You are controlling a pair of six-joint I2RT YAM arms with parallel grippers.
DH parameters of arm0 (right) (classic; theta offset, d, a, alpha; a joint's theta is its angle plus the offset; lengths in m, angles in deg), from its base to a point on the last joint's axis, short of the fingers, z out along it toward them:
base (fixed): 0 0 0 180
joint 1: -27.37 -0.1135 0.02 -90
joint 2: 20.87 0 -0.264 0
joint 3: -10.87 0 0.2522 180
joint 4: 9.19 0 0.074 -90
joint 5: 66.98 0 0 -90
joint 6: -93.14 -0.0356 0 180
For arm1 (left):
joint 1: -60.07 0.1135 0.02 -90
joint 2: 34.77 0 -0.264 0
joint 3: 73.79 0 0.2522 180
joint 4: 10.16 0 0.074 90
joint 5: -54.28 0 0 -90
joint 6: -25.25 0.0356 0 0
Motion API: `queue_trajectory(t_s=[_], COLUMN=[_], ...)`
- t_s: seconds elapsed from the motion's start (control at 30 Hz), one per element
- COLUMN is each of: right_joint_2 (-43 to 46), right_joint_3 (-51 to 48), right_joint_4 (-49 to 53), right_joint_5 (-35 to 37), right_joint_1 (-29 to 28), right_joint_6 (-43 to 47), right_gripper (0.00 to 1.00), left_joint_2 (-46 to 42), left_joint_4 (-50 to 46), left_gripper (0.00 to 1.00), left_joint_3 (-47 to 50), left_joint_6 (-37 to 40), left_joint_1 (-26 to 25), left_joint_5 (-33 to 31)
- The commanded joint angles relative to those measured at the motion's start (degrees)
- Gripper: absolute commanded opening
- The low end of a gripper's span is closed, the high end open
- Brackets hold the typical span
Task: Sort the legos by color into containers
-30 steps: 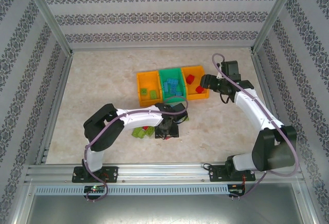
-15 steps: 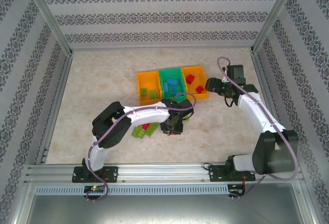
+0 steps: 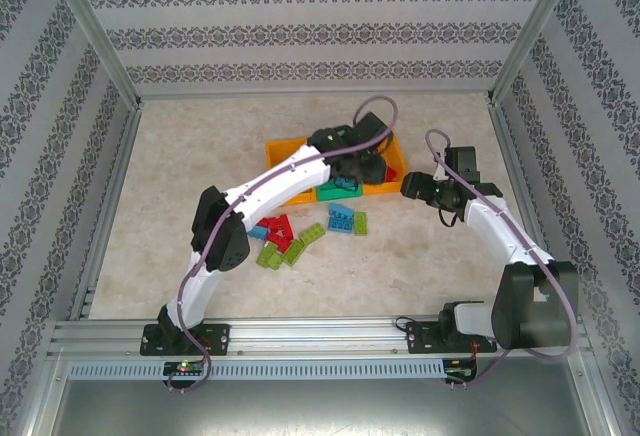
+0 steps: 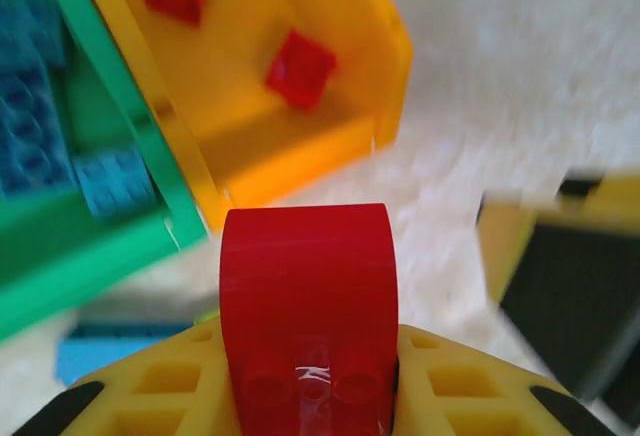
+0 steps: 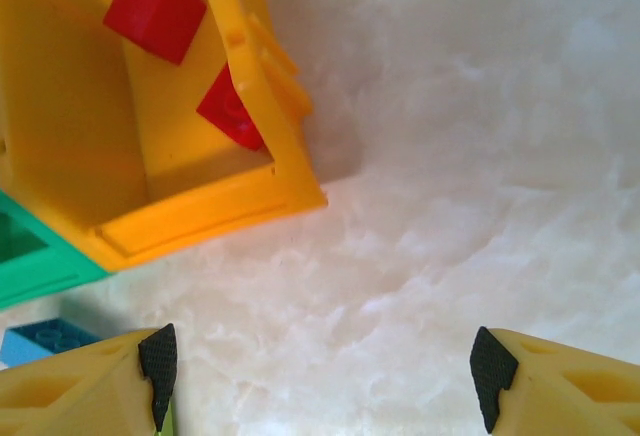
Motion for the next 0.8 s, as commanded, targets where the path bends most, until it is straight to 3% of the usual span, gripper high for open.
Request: queue_trajectory(t_s=[0.0, 0.33, 0.47, 0.77], right_joint_2=[2.3, 7.2, 7.7, 8.3], right_joint_3=[-1.9, -6.1, -6.9, -7.7], right_joint_4=[-1.6, -2.0, -1.6, -1.1], right_joint_5=[-1.9, -3.6, -4.4, -1.9], right_joint_1=[0.0, -0.5, -1.4, -10.0], right_joint_6=[-1.3, -1.8, -2.0, -0.2], right_gripper=[0.79, 0.79, 0.79, 0.81], left_joint_2=[4.1, 14.6, 17.1, 16.9], left_joint_4=[-0.7, 6.7, 8.5, 9.6], left_gripper=[0.28, 0.29, 0.32, 0.72], left_joint_3=[-3.1, -14.1, -15.5, -15.0], left_joint_6=[3.2, 2.9, -0.6, -2.2], left_joint_1=[2.5, 6.5, 8.2, 9.1], left_joint_5=[3.2, 13.5, 16.0, 17.8])
